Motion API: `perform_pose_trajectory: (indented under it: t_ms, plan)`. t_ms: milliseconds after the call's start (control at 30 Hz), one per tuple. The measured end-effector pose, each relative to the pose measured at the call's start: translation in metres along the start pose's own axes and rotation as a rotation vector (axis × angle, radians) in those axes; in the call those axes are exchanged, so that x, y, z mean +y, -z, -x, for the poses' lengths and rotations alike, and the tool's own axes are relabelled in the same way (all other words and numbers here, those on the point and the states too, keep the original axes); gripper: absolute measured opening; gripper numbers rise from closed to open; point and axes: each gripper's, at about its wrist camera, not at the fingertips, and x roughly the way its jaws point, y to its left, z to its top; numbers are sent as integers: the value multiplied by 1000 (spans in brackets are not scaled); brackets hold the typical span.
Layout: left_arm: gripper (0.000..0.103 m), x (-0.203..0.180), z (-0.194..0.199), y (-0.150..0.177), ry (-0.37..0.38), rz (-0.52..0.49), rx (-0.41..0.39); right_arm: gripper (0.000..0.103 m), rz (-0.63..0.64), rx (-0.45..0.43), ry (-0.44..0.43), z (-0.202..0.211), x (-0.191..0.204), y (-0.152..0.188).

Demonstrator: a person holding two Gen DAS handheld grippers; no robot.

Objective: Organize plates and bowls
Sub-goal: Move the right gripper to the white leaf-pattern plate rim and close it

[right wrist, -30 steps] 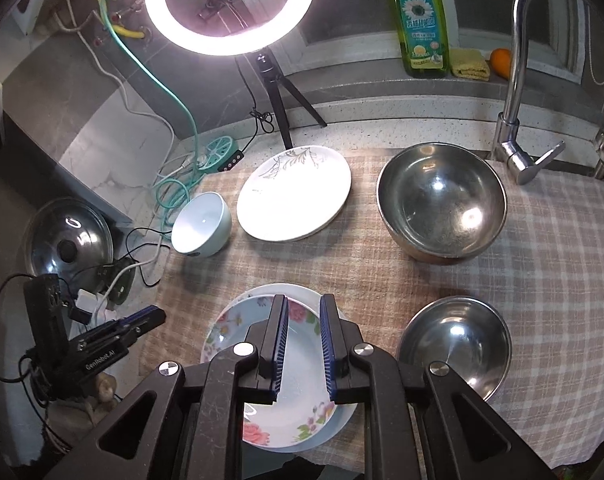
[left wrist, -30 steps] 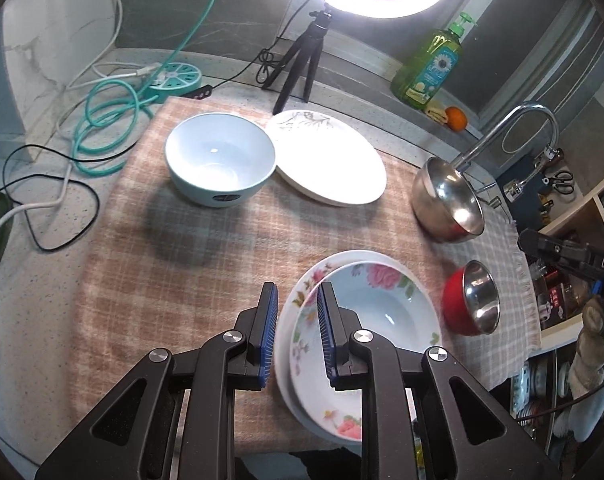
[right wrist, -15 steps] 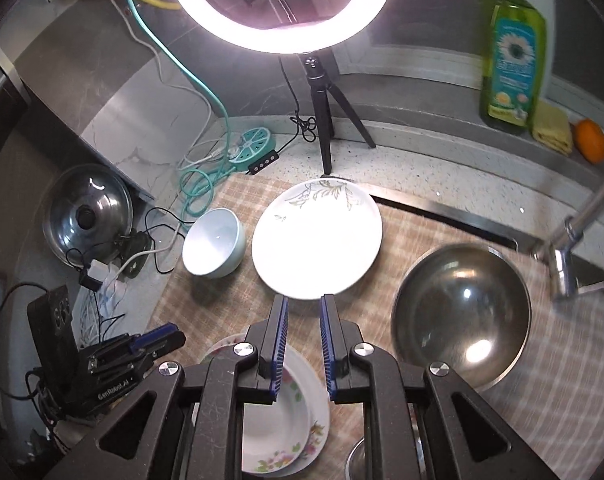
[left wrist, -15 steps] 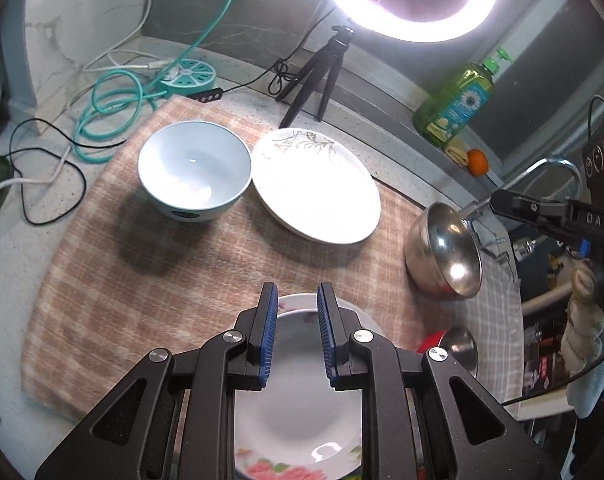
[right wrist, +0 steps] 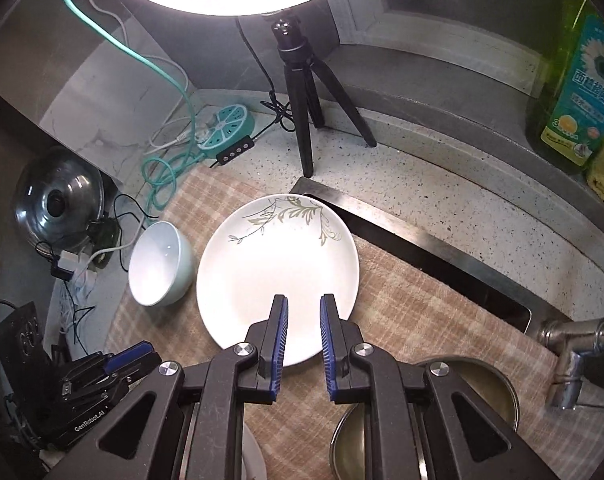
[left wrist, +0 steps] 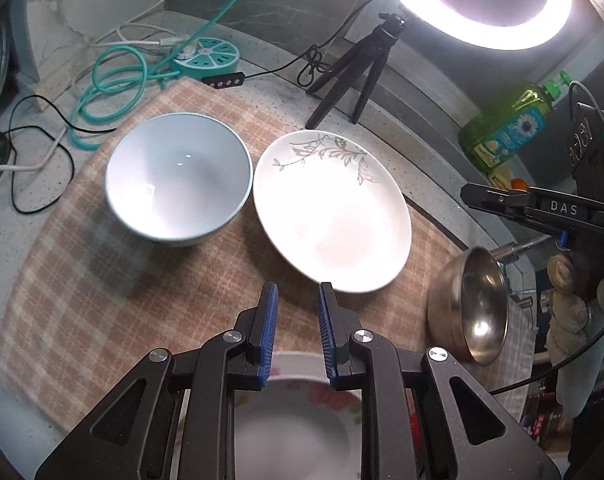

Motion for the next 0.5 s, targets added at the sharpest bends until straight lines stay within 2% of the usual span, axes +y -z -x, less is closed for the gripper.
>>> perform_pose_trajectory:
  t_ms: [200, 500]
  plan:
    - [19, 2, -28, -11, -9, 75, 40, 15, 13, 42, 5, -30, -14, -19]
    - [19, 6, -50, -20, -49, 109, 52, 15, 2, 84, 3, -64, -30, -36]
